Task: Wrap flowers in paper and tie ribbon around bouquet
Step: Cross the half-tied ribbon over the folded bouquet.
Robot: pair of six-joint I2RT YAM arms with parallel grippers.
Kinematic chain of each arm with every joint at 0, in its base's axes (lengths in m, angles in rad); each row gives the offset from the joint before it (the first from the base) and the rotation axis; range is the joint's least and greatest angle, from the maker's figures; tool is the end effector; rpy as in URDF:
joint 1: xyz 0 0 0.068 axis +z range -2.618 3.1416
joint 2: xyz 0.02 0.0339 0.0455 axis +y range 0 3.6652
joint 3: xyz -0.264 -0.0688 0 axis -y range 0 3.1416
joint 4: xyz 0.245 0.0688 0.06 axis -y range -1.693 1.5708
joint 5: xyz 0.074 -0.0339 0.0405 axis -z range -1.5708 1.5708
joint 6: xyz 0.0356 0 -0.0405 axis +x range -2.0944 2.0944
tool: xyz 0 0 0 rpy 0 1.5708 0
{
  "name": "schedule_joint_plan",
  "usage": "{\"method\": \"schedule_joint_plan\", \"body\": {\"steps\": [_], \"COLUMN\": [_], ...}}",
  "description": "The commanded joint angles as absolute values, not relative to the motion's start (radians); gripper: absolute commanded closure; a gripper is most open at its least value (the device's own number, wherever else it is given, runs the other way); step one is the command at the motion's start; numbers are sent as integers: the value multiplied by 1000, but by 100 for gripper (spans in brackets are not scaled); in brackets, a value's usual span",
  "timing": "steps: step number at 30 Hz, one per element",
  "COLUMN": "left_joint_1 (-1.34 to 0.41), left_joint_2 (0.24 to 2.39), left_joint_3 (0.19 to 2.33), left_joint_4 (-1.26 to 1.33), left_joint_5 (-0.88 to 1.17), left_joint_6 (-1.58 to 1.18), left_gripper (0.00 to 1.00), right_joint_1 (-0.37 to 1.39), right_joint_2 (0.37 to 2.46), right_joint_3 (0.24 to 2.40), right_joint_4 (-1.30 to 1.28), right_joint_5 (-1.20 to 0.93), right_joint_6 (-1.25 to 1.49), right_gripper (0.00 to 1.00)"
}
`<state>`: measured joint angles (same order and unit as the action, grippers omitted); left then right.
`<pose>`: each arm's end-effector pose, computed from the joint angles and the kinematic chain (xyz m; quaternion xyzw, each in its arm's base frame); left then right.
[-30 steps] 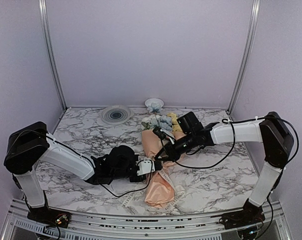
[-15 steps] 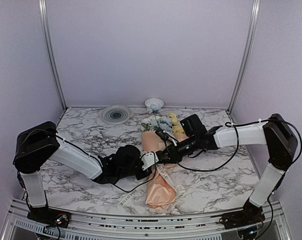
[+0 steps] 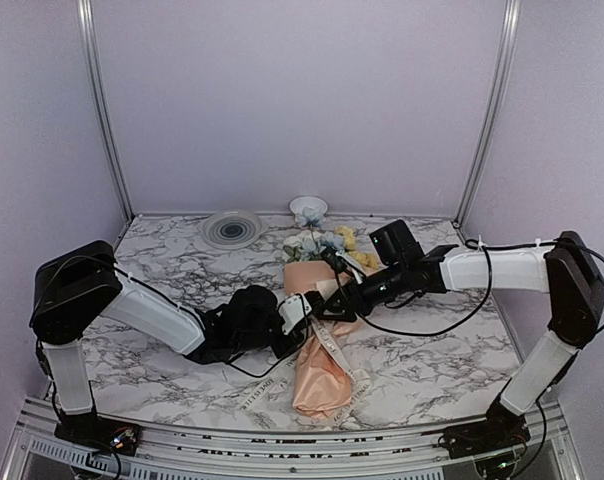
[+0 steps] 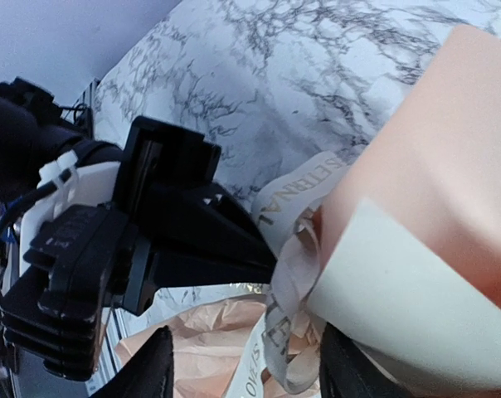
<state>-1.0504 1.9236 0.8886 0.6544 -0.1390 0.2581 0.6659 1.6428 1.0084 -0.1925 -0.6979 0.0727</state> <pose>0.1979 -0.3353 0.1406 0.4718 0.6792 -0.1627 0.5381 0.2536 0.2283 0.2054 -0.3747 0.8009 0.4203 0.2035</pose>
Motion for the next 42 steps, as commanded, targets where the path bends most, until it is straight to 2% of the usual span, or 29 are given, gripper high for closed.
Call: {"method": "schedule_joint_plan", "body": {"steps": [1, 4, 9, 15, 23, 31, 42], "left_joint_1": [-1044, -1044, -1044, -1044, -1044, -1035, -1009], "left_joint_2": [1918, 1898, 1888, 1890, 1853, 1852, 1908], "left_joint_3": [894, 882, 877, 881, 867, 869, 906], "left_joint_4": [695, 696, 695, 695, 698, 701, 692], "left_joint_5": [-85, -57, -25, -27, 15, 46, 24], "left_joint_6": [226, 224, 219, 212, 195, 174, 153], "left_gripper": [100, 100, 100, 100, 100, 100, 100], "right_joint_1": [641, 639, 633, 618, 612, 618, 616], "right_joint_2": [1605, 1606, 1627, 1592, 1616, 1669, 1679], "right_joint_3": [1056, 1063, 1066, 1058, 1027, 1026, 1053], "right_joint_4": [-230, -229, -234, -212, -174, -177, -210], "right_joint_5": [-651, -649, -636, -644, -657, -680, -702], "right_joint_6": [59, 67, 88, 125, 145, 109, 64], "right_gripper": [40, 43, 69, 70, 93, 97, 96]}}
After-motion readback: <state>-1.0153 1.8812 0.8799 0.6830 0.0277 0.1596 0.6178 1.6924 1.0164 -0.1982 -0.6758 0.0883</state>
